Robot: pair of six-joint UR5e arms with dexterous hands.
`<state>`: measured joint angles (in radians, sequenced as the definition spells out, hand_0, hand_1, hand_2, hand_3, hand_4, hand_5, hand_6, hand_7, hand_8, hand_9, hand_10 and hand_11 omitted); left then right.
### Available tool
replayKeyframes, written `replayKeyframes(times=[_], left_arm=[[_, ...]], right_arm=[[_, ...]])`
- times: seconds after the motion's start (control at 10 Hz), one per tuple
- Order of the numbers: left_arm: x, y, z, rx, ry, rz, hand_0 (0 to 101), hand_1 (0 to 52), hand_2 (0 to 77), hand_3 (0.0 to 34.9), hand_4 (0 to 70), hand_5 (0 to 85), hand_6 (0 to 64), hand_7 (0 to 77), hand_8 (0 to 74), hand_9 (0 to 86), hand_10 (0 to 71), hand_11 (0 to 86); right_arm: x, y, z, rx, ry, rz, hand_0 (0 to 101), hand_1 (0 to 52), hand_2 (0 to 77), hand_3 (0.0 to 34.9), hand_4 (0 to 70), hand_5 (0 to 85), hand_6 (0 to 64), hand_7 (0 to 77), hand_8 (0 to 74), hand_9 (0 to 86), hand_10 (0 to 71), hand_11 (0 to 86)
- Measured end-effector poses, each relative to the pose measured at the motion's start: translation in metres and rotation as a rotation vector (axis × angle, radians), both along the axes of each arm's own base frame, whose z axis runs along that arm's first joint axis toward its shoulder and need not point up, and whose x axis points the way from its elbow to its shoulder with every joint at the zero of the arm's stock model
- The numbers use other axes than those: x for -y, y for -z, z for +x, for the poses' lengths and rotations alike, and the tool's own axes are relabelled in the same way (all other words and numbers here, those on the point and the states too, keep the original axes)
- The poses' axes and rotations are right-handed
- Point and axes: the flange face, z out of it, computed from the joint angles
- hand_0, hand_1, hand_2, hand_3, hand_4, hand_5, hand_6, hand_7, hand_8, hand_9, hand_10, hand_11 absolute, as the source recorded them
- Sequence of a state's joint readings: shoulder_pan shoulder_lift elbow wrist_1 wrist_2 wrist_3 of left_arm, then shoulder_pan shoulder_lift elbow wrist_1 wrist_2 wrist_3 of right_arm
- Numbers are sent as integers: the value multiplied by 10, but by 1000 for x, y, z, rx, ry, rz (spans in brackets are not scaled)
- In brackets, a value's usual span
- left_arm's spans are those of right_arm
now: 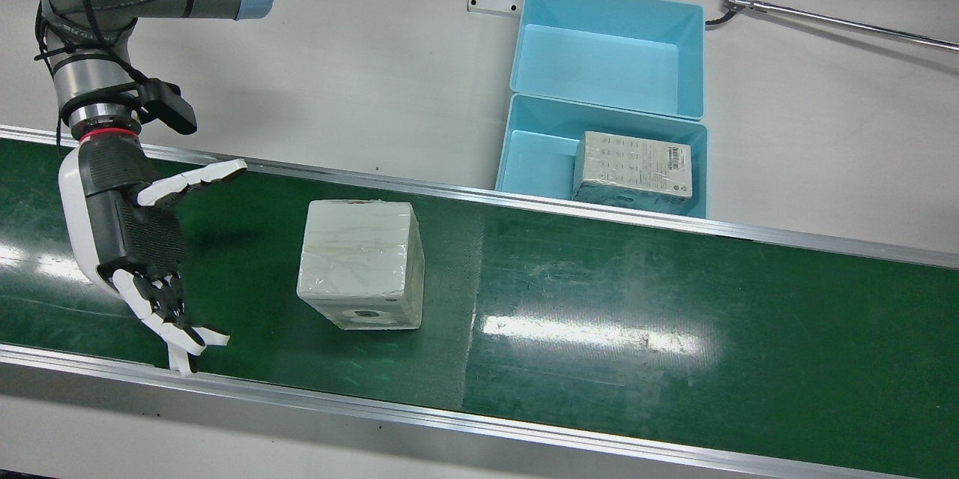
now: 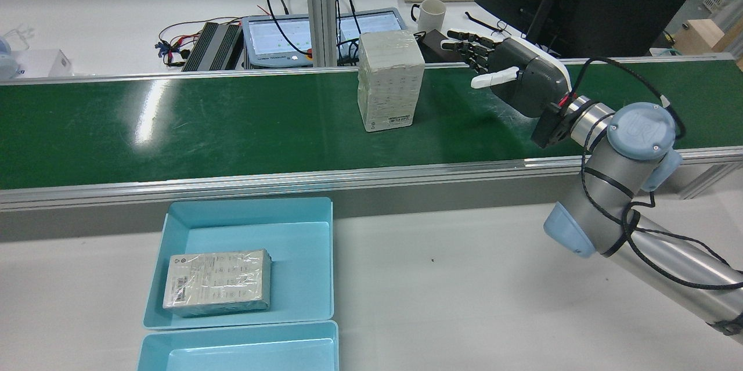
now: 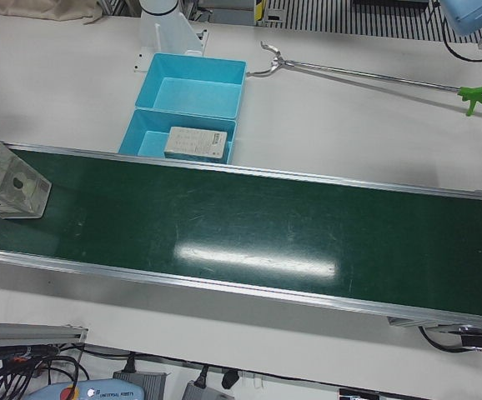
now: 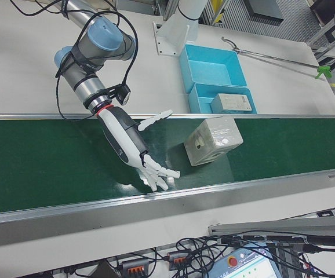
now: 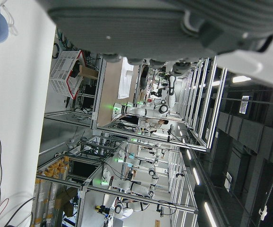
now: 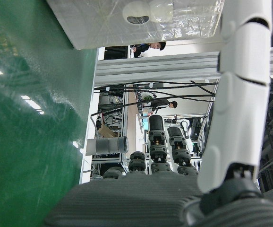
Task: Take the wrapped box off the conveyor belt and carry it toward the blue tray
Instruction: 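Hold the open right hand in the path of the white wrapped box, then close the right hand around the white wrapped box and lift it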
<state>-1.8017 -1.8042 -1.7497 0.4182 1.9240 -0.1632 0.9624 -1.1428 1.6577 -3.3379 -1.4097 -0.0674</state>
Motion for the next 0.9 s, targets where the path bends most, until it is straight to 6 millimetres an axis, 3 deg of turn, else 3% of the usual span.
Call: replayKeyframes(times=[0.9], left_arm=[[0,0,0,0,0,0,0,0,11,0,0,11,5,5,5,5,5,5]], right_arm=[[0,2,2,4,1,5,464,120,93,0,125,131,82,213,55,65,5,11]])
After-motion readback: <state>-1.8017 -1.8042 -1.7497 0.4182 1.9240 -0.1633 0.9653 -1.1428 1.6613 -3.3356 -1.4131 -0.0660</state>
